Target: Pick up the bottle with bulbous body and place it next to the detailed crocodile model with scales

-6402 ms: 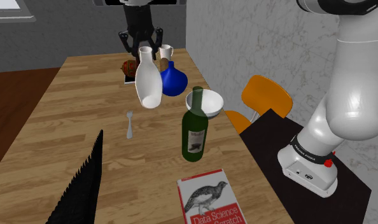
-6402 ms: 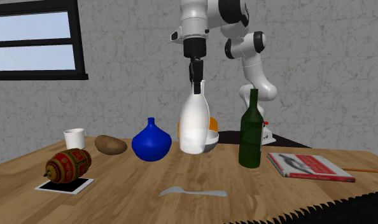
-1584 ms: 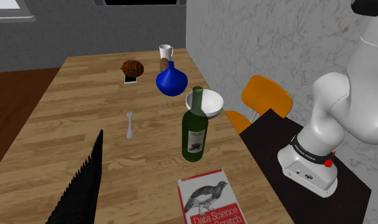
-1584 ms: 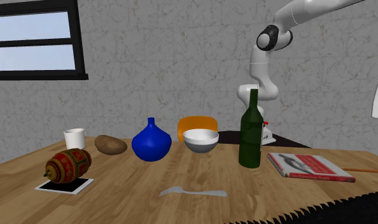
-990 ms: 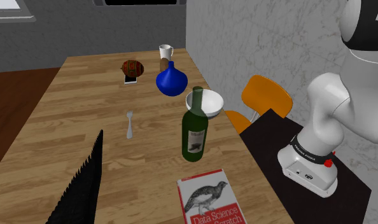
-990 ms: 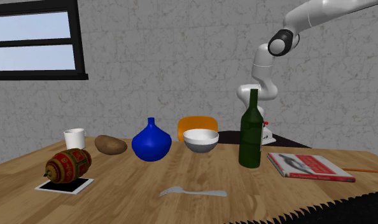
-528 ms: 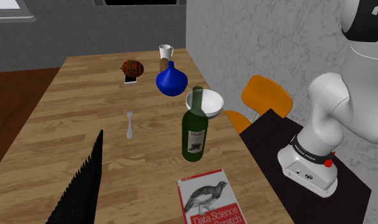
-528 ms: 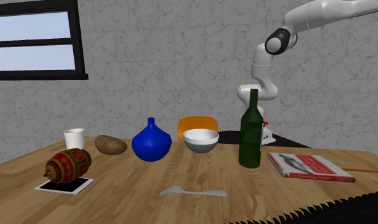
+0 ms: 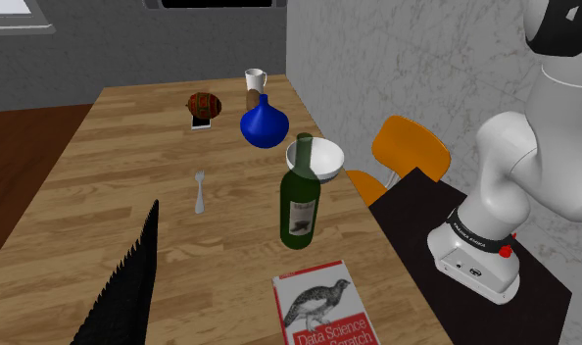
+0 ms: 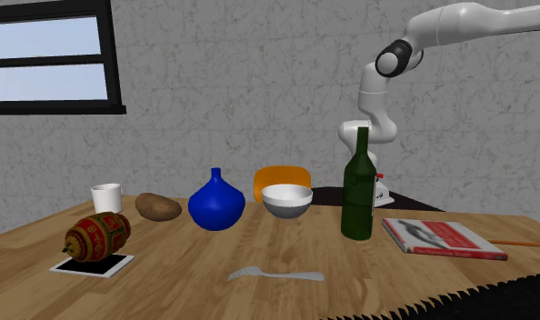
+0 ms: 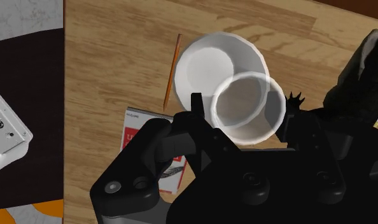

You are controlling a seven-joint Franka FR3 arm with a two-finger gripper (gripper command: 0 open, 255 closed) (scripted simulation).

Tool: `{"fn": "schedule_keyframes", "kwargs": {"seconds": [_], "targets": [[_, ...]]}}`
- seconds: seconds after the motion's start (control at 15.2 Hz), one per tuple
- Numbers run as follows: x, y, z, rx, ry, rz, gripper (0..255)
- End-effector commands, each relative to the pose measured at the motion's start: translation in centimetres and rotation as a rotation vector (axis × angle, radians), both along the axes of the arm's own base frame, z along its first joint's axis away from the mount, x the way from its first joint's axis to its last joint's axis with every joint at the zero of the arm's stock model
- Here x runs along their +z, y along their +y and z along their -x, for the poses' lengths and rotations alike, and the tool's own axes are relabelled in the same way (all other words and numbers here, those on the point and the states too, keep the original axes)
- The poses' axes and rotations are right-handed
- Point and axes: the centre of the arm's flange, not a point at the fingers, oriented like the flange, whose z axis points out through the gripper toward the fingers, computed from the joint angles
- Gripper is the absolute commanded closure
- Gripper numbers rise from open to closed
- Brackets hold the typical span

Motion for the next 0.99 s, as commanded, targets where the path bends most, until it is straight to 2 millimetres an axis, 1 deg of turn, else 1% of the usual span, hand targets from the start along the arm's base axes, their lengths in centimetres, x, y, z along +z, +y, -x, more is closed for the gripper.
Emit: {"fn": "schedule_keyframes", "kwargs": {"seconds": [0.0, 0.92], "targets": [[-1.2, -0.1, 0.0, 0.000, 0.000, -0.001, 255], [-8.6, -0.1, 0.0, 0.000, 0.000, -0.001, 255]]}}
